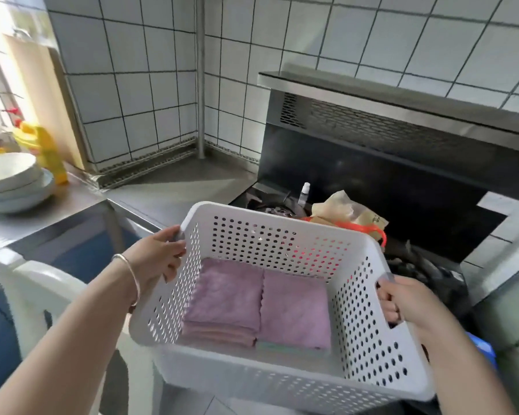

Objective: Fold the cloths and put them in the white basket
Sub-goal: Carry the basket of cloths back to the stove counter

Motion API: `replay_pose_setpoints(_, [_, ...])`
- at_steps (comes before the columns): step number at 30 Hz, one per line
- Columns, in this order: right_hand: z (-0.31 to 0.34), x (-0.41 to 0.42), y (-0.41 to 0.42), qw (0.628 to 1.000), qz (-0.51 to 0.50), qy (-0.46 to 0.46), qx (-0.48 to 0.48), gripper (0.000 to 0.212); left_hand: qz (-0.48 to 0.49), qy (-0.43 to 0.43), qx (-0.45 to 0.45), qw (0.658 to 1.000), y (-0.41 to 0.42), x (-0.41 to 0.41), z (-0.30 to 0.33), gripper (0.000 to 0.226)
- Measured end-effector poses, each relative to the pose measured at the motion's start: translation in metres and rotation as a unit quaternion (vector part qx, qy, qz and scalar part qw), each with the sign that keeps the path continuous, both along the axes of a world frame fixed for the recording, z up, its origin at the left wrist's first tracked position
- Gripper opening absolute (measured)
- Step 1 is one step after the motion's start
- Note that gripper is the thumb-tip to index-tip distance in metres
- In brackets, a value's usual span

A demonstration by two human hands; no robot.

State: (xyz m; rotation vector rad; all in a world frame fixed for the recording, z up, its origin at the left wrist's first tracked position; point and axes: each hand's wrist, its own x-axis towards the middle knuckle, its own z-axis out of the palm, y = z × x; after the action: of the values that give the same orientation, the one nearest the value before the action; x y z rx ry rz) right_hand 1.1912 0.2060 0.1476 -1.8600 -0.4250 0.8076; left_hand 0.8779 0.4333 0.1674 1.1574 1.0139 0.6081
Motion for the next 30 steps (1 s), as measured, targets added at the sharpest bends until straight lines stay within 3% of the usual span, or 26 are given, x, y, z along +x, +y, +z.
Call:
replay_pose_setpoints(8, [0.063,0.031,0.18,0.991,0.107,-0.071,-0.027,0.035,0.061,-0.03,-0.013,0.998,0.136,0.002,0.017,0.018])
replay_pose_setpoints(13, [0.079,0.047,0.287,0.985,0.154,-0.074,-0.027,0.037,0.117,-0.046,-0.029,0.992,0.211,-0.002,0.012,0.036])
replay_pose_setpoints(18, [0.055,0.052,0.402,0.978,0.207,-0.032,-0.021,0.036,0.169,-0.048,-0.039,0.984,0.27,-0.01,0.002,0.018])
replay_pose_setpoints(26, [0.016,0.058,0.63,0.938,0.333,-0.026,-0.098,0.038,0.316,0.03,-0.017,0.948,0.366,-0.001,-0.021,0.027])
replay_pose_setpoints(30, [-0.006,0.052,0.714,0.939,0.32,-0.039,-0.116,0.041,0.388,0.079,-0.006,0.918,0.404,0.024,-0.044,0.027])
